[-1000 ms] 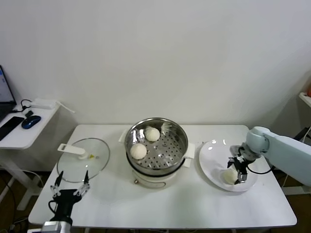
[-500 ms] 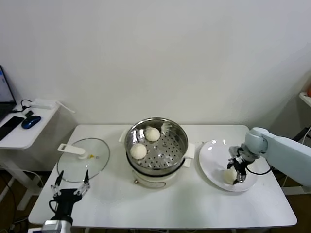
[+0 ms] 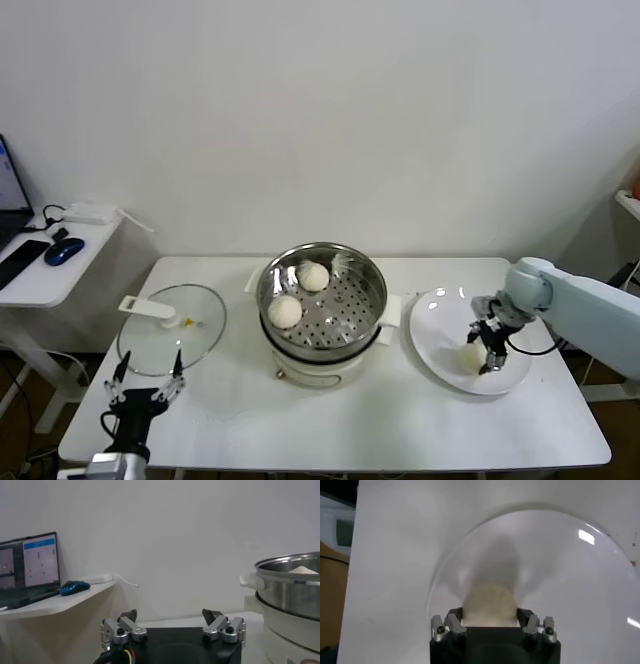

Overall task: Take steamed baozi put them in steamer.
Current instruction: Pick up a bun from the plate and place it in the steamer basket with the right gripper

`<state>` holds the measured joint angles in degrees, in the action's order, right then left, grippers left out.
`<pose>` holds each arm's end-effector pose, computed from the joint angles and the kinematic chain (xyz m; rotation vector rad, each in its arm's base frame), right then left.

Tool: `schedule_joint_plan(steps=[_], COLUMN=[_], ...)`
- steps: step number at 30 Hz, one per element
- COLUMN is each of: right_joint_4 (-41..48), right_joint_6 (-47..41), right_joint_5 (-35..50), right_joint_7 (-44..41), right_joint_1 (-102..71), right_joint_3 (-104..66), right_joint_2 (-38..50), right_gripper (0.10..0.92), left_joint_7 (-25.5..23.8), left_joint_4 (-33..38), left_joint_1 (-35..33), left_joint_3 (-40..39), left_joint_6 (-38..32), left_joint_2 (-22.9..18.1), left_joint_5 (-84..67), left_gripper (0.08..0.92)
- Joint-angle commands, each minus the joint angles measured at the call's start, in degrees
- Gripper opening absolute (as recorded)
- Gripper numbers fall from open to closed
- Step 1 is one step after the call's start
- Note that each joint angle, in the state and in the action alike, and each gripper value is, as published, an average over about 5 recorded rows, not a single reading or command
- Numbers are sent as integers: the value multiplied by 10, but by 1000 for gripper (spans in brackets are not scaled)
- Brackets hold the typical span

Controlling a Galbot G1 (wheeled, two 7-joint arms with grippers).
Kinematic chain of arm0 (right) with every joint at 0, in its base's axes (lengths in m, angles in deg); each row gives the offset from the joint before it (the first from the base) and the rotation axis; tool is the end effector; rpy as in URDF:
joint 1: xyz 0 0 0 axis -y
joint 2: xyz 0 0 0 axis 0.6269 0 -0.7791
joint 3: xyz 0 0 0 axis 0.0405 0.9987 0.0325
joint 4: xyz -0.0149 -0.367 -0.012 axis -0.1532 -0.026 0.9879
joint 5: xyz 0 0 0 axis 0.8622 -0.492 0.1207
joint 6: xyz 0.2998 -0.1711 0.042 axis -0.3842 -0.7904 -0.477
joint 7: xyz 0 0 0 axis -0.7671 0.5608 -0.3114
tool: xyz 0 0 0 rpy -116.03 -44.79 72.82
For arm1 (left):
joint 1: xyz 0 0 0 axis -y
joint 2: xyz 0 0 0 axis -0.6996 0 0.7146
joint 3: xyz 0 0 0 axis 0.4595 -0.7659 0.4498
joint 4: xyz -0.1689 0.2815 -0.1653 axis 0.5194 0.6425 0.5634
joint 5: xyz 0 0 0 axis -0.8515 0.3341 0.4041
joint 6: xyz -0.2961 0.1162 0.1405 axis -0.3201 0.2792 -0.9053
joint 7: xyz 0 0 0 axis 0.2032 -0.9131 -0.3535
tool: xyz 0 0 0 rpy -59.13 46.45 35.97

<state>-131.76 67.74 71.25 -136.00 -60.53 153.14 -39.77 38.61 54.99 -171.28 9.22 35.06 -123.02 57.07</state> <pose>0.5089 -0.2019 -0.2218 1.3183 -1.2445 1.2398 0.1227 0.0864 -0.3413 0.2228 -3.0330 -0.2436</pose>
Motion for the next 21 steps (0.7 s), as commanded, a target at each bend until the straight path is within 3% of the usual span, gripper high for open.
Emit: schedule_joint_plan(steps=[1, 10, 21], right_joint_4=[-73, -186, -294], right_joint_6=[15, 146, 258], right_joint_5=[41, 34, -108], right_joint_7=[-9, -32, -25], right_joint_1=[145, 389, 438], right_joint_3=[74, 177, 121], right_joint_2=[8, -13, -118], right_gripper=[704, 704, 706], left_joint_7=[0, 0, 0], left_joint_4=[0, 0, 0], left_joint_1=[2, 7, 9], left_joint_3=[0, -2, -3], left_joint_6=[1, 3, 5], left_joint_2=[0, 0, -1], left_joint_5=[-1, 0, 4], left_gripper=[823, 823, 823])
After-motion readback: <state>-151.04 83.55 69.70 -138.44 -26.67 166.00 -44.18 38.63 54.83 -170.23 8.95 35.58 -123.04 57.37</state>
